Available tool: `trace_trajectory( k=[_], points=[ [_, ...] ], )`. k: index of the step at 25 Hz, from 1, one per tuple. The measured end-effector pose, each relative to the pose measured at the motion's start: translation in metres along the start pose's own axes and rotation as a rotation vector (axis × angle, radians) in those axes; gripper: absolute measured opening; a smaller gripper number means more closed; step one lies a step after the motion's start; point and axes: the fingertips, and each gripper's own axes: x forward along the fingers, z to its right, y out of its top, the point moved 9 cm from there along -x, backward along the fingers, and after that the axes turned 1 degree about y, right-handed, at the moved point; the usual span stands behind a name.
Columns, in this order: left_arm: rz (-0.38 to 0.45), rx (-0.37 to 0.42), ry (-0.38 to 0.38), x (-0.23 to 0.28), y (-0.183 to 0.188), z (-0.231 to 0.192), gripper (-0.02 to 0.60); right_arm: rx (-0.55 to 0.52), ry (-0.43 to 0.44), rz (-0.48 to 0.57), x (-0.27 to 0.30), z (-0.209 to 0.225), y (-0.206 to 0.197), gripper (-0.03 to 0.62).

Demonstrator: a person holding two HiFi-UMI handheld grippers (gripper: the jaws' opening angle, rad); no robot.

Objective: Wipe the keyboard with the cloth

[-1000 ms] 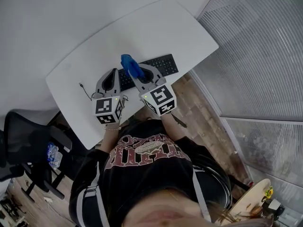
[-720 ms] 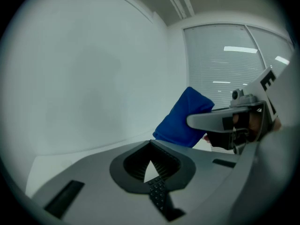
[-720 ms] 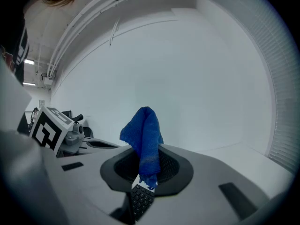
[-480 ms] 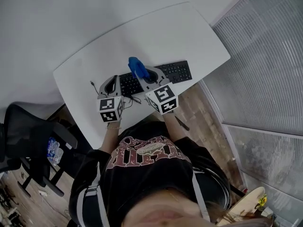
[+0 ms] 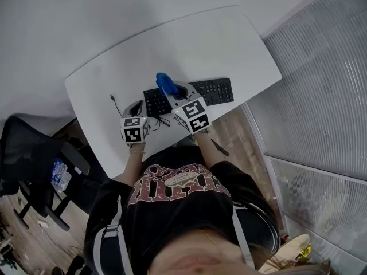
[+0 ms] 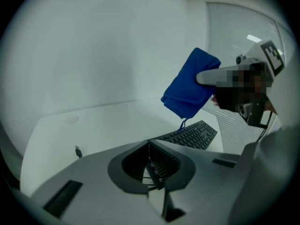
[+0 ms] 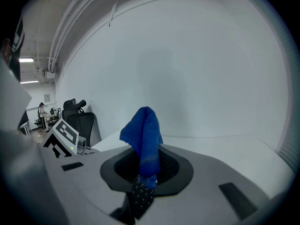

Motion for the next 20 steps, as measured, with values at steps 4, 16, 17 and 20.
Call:
trace_trajectory(
  k=[4,16,17,20],
  points=[
    [-0.103,-0.022,0.006,0.018,-0.025,-0.003,0.037,0.004,0.040,-0.037,0.013,0.005,-0.010,0.057],
    [-0.221,-0.042,0.035,0.042,-0.052,-0.005,0.037,-0.013,0.156,-0.112,0.053,0.006,-0.027,0.055],
    [-0.217,-0.043,0.038,0.042,-0.052,-0.005,0.037,-0.015,0.165,-0.113,0.056,0.005,-0.028,0.055],
    [-0.207,-0.056,0.038,0.041,-0.052,-0.004,0.037,0.003,0.209,-0.105,0.065,0.000,-0.030,0.057]
  ],
)
